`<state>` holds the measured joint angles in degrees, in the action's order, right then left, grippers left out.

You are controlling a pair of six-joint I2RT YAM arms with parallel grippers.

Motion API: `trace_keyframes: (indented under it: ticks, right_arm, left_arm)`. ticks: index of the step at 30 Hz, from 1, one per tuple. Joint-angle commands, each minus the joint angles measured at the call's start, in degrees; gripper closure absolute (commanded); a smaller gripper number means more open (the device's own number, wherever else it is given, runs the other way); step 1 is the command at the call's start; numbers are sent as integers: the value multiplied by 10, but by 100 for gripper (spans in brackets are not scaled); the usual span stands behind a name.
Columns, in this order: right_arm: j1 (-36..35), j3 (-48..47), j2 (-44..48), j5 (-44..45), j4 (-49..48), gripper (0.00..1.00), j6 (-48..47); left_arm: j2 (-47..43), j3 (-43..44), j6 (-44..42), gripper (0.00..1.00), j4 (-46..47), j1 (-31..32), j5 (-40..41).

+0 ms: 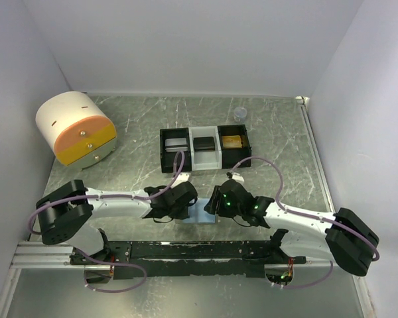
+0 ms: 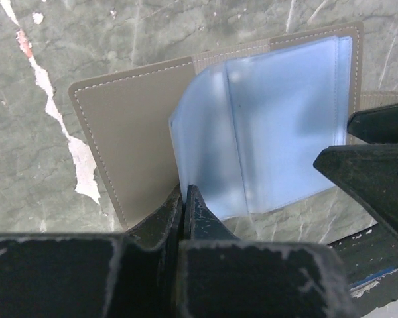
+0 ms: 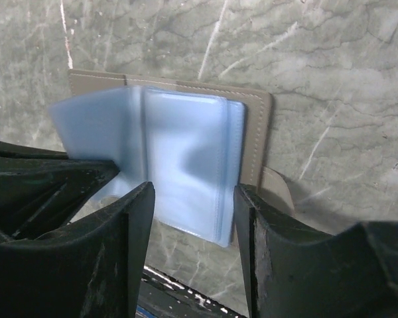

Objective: Take the credit cards out of the card holder

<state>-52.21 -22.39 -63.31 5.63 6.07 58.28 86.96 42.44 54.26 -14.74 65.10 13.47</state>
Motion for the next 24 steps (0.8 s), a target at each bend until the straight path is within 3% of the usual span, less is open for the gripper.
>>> trace_keyframes:
  ticks: [1, 8, 18, 24]
  right_arm:
    - [-2, 12, -9, 3, -5, 49, 16]
    - [-3, 16, -41, 14, -6, 51, 34]
    - [-2, 62, -55, -114, -206, 67, 36]
    - [-2, 47, -56, -70, -174, 74, 46]
  left_arm:
    - [-21, -21, -1, 92, -22, 4, 23]
    - [-22, -23, -11, 91, -16, 4, 15]
    - [-26, -38, -14, 92, 8, 4, 2]
    - [-28, -36, -16, 92, 2, 4, 5]
